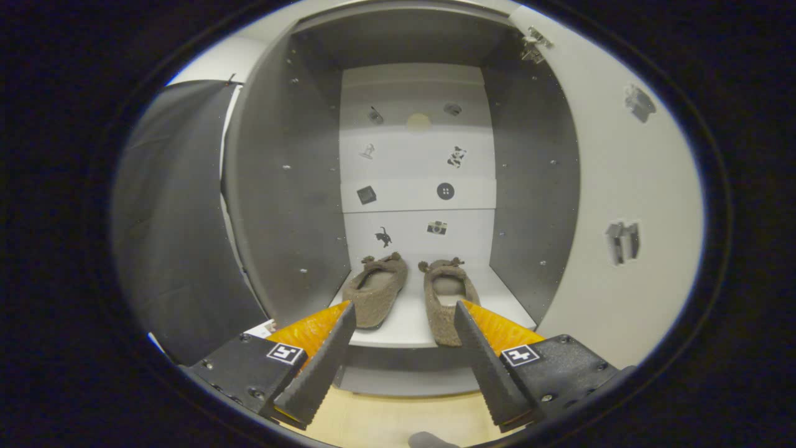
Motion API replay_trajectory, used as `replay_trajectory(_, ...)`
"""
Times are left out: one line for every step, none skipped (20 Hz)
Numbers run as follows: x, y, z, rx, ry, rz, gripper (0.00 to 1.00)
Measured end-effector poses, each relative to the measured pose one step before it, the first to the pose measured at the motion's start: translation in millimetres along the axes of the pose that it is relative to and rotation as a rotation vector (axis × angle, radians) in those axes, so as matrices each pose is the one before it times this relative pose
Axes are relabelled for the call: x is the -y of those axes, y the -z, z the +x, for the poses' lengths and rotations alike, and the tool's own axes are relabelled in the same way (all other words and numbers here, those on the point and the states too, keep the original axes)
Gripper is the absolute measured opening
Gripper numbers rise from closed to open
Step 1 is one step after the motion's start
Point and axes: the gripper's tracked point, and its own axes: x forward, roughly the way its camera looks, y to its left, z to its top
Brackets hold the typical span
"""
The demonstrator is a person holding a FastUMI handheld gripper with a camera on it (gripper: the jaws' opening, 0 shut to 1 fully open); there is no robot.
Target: Open the shoe cabinet door, grab the shoes and put them into the shoe cabinet, then close the shoe cabinet door.
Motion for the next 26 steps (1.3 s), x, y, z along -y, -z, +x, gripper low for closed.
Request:
replay_trajectory(-0.38, 0.61, -20.03, 0.01011, -0.00421, -0.0054, 1.0)
replay_trajectory(-0.98, -1.52, -19.4, 0.02312, -0.00522, 0.00107, 1.0)
replay_trajectory(-0.66, -3.88, -19.78, 0.01878, -0.00709, -0.00476, 1.0)
replay_trajectory(-0.07, -1.76, -20.18, 0.02185, -0.00928, -0.00787, 1.0)
replay_trajectory(0.56, -4.54, -18.63, 0.02522, -0.00467, -0.00368, 1.0)
replay_trajectory(2.66, -4.29, -17.53, 0.02257, 0.00411, -0.00576, 1.0)
replay_trajectory(4.46, -1.95, -17.55, 0.01151, 0.00591, -0.00842, 1.0)
replay_trajectory(2.18, 0.44, -18.47, 0.00471, 0.00236, -0.00361, 1.0)
replay_trajectory(0.29, -0.51, -17.58, 0.00036, -0.00741, 0.00543, 1.0)
replay_trajectory(0.66, 1.1, -16.49, -0.00063, -0.01039, 0.00703, 1.0)
replay_trajectory(3.32, 1.03, -15.49, -0.00309, -0.0043, 0.00272, 1.0)
replay_trajectory(5.57, 0.5, -14.21, 0.00409, 0.00208, -0.00081, 1.0)
replay_trajectory(6.42, -1.89, -15.73, 0.00625, 0.0048, 0.0005, 1.0)
replay_trajectory(3.52, -2.16, -15.38, 0.00843, -0.00056, 0.00157, 1.0)
replay_trajectory(5.92, -2.68, -15.25, 0.00353, 0.00187, -0.00218, 1.0)
replay_trajectory(10.76, -0.87, -15.33, -0.00101, 0.01545, -0.00321, 1.0)
replay_trajectory(12.24, -1.85, -14.43, 0.00362, 0.0144, -0.0028, 1.0)
replay_trajectory(11.54, -3.23, -13.76, 0.00596, 0.0166, -0.00223, 1.0)
replay_trajectory(16.02, -3.39, -14.0, 0.00989, 0.02586, -0.00134, 1.0)
replay_trajectory(16.25, -4.96, -11.24, 0.01646, 0.02928, -0.0018, 1.0)
replay_trajectory(19.22, -5.32, -9.6, 0.0217, 0.03502, -0.00652, 1.0)
replay_trajectory(19.86, -1.3, -6.56, 0.01236, 0.04183, -0.00838, 1.0)
replay_trajectory(19.45, 1.08, -4.15, 0.00207, 0.03929, -0.00054, 1.0)
replay_trajectory(15.96, 3.83, -2.96, -0.00261, 0.02425, 0.00308, 1.0)
replay_trajectory(14.53, 2.55, -0.02, -0.00669, 0.0157, 0.00797, 1.0)
replay_trajectory(13.31, 2.33, 3.17, -0.01162, 0.01512, 0.01197, 1.0)
